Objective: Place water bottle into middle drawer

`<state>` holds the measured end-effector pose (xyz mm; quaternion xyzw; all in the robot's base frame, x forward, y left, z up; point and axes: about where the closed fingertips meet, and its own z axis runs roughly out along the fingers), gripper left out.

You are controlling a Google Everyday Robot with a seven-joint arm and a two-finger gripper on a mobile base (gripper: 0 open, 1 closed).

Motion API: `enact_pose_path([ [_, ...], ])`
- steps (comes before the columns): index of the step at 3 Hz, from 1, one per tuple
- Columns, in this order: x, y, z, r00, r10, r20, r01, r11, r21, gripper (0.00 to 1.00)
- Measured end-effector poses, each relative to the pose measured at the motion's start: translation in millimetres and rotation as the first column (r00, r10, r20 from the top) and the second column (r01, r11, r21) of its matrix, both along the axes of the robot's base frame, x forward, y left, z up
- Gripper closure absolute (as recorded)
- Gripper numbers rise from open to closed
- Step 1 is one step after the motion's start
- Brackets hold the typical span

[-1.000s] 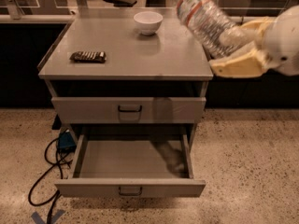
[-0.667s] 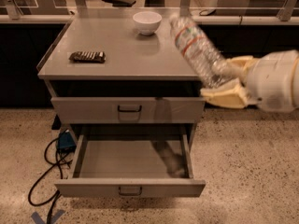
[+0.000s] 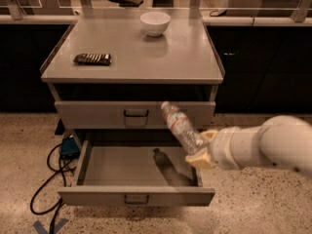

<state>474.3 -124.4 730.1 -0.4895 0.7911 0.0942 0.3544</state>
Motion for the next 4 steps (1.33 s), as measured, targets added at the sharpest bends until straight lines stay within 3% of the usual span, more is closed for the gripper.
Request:
enact_pose_path([
  [1,-20.5,26.1,-41.8,0.9946,0.057,-0.087,-0.061,0.997,-0.052,1.00],
  [2,-20.2,25.5,-39.6,0.9950,0.054,-0.084,-0.058,0.997,-0.048,1.00],
  [3,-19.9,33.3,-74.2,0.9911,0.060,-0.118,-0.061,0.998,-0.007,1.00],
  [4,-21.8,60.1,-146.3,0.9788,0.071,-0.192,-0.060,0.996,0.061,1.00],
])
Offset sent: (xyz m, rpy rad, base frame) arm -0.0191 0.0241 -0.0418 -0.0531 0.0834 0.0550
